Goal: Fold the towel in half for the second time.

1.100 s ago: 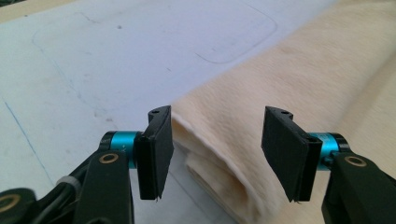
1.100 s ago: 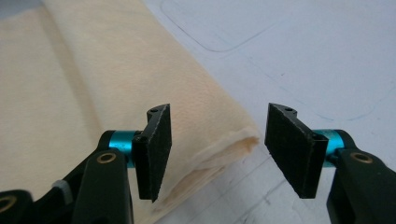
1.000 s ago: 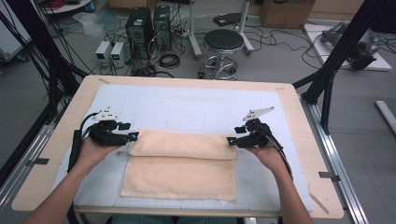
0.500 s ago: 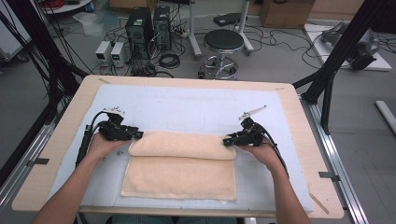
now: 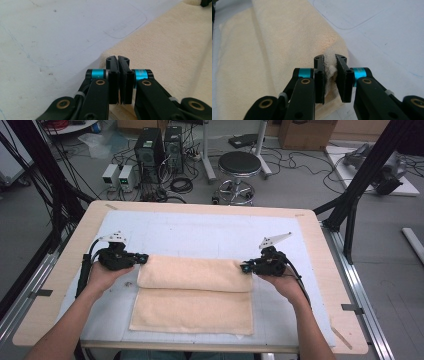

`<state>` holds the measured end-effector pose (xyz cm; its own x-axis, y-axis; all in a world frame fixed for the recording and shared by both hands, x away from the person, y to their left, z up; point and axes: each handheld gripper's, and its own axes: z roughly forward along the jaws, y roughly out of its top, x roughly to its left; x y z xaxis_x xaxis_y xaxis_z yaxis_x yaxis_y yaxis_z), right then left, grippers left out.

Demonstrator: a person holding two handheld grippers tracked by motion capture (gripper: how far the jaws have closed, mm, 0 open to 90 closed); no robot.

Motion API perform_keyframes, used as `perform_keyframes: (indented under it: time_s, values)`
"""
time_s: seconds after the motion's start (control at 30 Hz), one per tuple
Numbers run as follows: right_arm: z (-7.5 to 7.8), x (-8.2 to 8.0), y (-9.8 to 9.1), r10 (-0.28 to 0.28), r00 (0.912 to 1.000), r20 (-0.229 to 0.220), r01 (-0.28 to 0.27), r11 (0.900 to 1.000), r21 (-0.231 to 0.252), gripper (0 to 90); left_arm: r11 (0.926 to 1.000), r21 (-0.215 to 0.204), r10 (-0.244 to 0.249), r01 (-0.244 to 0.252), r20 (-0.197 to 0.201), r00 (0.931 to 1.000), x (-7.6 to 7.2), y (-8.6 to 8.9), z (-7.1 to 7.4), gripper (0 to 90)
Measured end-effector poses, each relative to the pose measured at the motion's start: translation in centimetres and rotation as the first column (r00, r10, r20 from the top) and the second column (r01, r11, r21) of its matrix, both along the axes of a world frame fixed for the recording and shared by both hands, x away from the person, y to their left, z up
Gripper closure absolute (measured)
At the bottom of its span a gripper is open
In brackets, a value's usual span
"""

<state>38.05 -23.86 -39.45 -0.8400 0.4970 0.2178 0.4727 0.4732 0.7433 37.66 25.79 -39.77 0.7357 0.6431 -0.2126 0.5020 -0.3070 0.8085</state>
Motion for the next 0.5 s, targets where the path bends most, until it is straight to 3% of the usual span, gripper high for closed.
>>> perform_keyframes:
  time_s: [0.17,0.33,0.5]
  values:
    - [1.4,-1.5,-0.1,0.014,0.9986,0.051,-0.015,0.9998,0.013,78.9,0.9998,-0.015,-0.015,0.016,0.070,0.9975,-2.0,0.3,1.4,86.8]
    - [2.8,-3.6,0.0,0.043,0.9939,0.102,-0.043,0.9990,0.005,79.0,0.9986,-0.023,-0.043,0.047,0.125,0.9912,-5.0,0.8,2.5,86.9]
    - [3.7,-6.8,0.5,0.095,0.9838,0.152,-0.095,0.9954,-0.004,78.9,0.9958,0.003,-0.091,0.092,0.145,0.9852,-8.7,1.4,2.6,86.9]
